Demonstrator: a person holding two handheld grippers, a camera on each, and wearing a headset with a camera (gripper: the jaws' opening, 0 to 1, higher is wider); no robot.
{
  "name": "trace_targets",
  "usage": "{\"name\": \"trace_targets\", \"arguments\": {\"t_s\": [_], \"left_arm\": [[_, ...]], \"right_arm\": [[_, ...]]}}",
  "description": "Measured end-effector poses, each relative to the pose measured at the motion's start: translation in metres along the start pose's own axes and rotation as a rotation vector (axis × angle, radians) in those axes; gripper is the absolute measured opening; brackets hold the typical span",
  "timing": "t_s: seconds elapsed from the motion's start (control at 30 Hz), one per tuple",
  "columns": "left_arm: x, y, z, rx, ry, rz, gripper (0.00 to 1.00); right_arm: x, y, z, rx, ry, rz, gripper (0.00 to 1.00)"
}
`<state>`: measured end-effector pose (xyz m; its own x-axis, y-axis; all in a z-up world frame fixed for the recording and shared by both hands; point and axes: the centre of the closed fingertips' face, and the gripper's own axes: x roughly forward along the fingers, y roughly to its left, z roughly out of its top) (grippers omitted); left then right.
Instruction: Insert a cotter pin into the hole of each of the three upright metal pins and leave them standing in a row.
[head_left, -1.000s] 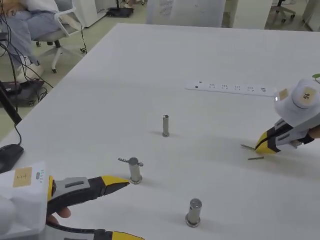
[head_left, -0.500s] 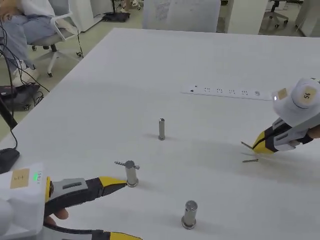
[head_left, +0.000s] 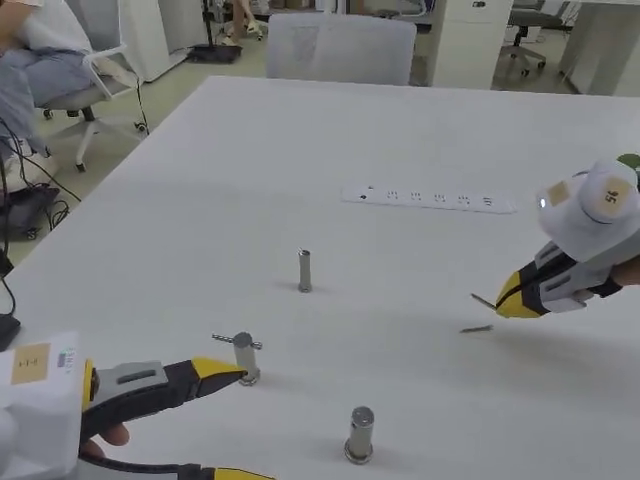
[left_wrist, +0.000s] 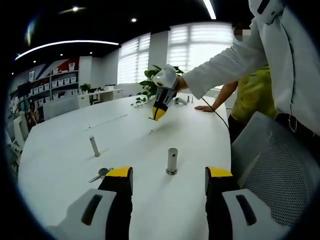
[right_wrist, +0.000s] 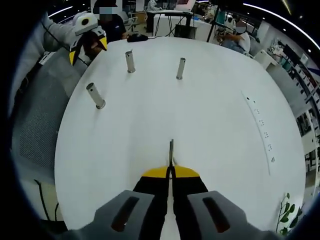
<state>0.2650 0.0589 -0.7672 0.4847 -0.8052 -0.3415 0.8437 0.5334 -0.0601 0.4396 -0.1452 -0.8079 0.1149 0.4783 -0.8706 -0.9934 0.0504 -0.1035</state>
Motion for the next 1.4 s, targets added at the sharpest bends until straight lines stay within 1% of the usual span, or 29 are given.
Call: {"name": "trace_targets", "arguments": {"t_s": [0.1,0.2,0.47,0.63,0.8,1.0,1.13,1.33,1.4], "left_arm": [[0.001,-0.004,0.003,0.007,-0.005,-0.003,0.58],[0.003,-0.007,0.005,0.014,-0.007,-0.010,0.57],[0.009,-0.016,0.014,0.041,-0.021,-0.030,0.56],[0.014,-0.022,0.020,0.056,-0.031,-0.047,0.56],[0.018,-0.025,0.025,0.064,-0.035,-0.063,0.54],[0.025,-0.030,0.036,0.099,-0.051,-0.082,0.51],[0.031,-0.033,0.042,0.117,-0.056,-0.098,0.50],[0.036,-0.039,0.046,0.140,-0.059,-0.118,0.49],[0.037,-0.041,0.047,0.148,-0.059,-0.125,0.48]], "right_arm": [[-0.004,0.009,0.005,-0.006,-0.010,0.004,0.02],[-0.008,0.023,0.011,-0.024,-0.010,0.011,0.02],[-0.013,0.059,0.028,-0.053,-0.019,0.052,0.02],[-0.017,0.081,0.043,-0.074,-0.034,0.080,0.02],[-0.023,0.097,0.057,-0.099,-0.047,0.099,0.02],[-0.028,0.115,0.074,-0.140,-0.059,0.128,0.02],[-0.028,0.128,0.084,-0.160,-0.064,0.148,0.02],[-0.028,0.144,0.091,-0.182,-0.054,0.176,0.02],[-0.028,0.151,0.093,-0.182,-0.051,0.198,0.02]]}}
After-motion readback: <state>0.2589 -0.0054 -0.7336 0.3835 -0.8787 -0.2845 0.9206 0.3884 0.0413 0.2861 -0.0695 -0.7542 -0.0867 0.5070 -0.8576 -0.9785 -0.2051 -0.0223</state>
